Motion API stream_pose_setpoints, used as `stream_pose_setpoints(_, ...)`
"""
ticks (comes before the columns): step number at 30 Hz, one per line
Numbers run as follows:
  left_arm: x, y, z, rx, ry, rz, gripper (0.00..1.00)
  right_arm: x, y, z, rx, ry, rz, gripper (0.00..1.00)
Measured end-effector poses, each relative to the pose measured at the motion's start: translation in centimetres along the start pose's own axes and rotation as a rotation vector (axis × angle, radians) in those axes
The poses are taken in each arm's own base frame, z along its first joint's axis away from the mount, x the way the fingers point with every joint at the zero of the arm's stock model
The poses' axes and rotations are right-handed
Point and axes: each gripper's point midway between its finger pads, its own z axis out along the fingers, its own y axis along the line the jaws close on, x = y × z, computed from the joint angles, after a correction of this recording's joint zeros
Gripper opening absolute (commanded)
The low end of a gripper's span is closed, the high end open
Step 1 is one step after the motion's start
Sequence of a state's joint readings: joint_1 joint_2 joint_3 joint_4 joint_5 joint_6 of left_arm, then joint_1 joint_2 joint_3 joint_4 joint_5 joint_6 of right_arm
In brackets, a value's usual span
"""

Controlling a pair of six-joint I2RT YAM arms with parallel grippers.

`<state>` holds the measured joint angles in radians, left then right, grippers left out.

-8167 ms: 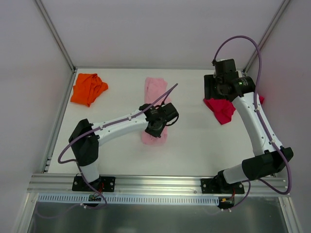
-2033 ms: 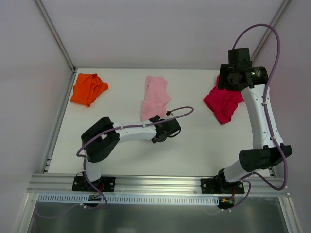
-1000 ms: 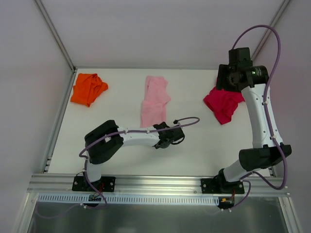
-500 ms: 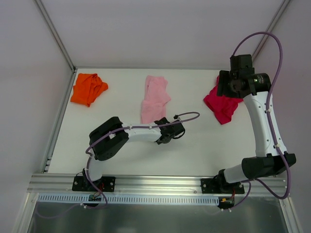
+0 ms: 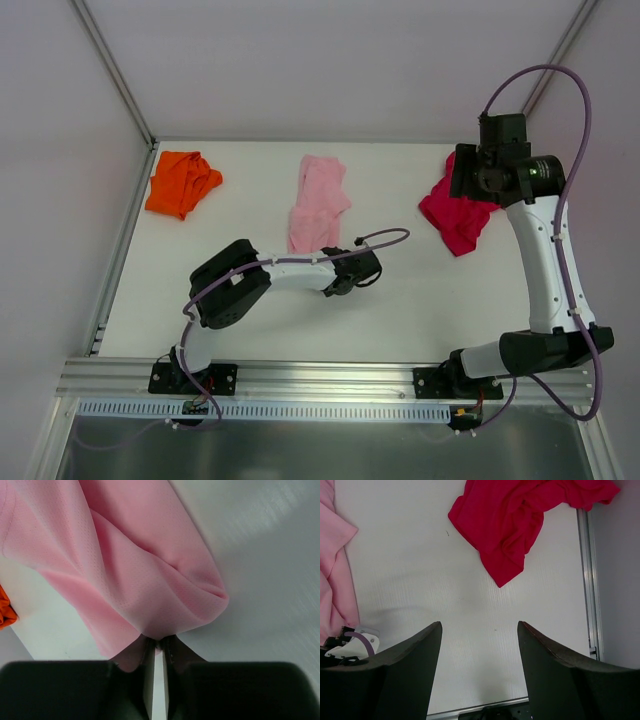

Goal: Fold and stack the t-shirts
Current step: Grab one side of the 2/3 rectangular tshirt with left arm

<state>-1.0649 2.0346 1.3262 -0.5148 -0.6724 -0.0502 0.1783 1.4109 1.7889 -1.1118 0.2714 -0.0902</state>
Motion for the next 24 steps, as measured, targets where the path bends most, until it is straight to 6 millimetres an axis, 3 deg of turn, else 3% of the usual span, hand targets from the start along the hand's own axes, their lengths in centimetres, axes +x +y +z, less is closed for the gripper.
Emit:
stream_pose_setpoints(6,1.3,-0.1,-0.4,0.002,0.047,-0.039,0.00,-0.1,-0.2,-0.3,0.006,-0.012,0.003,0.66)
stream_pose_setpoints(10,2.9,-0.5,-1.7,0.006,0.096,-0.071,0.00,-0.2,-0.3,-0.3,0.010,-0.013,0.003,0.66)
stream_pose_setpoints(19,6.8,-4.1,-8.3,0.081,0.138,-0.033,0.00,-0.7,0.0,0.4,0.011,-0.007,0.001,0.66)
stream_pose_setpoints(22,7.3,-3.5,-10.1,0.083,0.142,-0.040,0.00,-0.6,0.2,0.9,0.009,0.006,-0.002,0.66)
stream_pose_setpoints(24,6.3,-2.2,-11.1,0.067,0.125,-0.062,0.00,-0.5,0.4,1.3,0.006,0.016,-0.004,0.66)
